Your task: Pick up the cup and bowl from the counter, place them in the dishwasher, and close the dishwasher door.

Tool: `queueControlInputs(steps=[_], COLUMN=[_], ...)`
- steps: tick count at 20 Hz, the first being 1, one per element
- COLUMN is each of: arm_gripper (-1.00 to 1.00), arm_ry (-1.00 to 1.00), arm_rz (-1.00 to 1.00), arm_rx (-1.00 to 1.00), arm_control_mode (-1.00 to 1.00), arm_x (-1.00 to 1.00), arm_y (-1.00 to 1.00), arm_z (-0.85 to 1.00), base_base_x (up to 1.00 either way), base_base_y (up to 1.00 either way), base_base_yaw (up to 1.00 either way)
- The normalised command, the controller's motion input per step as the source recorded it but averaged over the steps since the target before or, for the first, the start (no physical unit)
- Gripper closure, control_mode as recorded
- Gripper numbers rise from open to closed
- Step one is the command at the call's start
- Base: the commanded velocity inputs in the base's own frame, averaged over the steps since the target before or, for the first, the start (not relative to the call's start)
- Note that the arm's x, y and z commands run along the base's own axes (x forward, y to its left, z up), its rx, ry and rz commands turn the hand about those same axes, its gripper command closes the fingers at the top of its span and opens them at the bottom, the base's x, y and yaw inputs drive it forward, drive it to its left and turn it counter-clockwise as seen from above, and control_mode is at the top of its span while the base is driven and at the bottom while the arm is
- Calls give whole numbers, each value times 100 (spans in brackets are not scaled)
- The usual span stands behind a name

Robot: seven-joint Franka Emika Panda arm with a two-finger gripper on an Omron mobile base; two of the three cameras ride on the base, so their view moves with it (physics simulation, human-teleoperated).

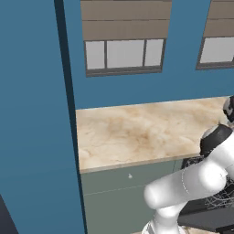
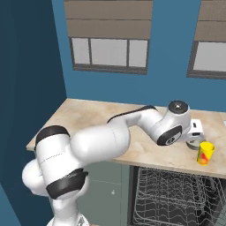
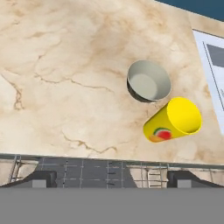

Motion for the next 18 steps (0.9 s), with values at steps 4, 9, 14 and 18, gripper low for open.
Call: queueControlInputs(steps=[4, 9, 14, 18], arm_gripper=[-100, -100, -100, -100], arm_ry=[0, 0, 0, 0], arm_rz=[0, 0, 0, 0], arm_rx=[0, 3, 3, 5], arm_control_mode=[-100, -100, -100, -100], arm_x=[19, 19, 25, 23], arm_y=[-42, -32, -25, -24], arm_z=[-16, -25, -19, -17], base_base_x=[0, 0, 0, 0], base_base_y=[0, 0, 0, 0], base_base_yaw=[0, 0, 0, 0])
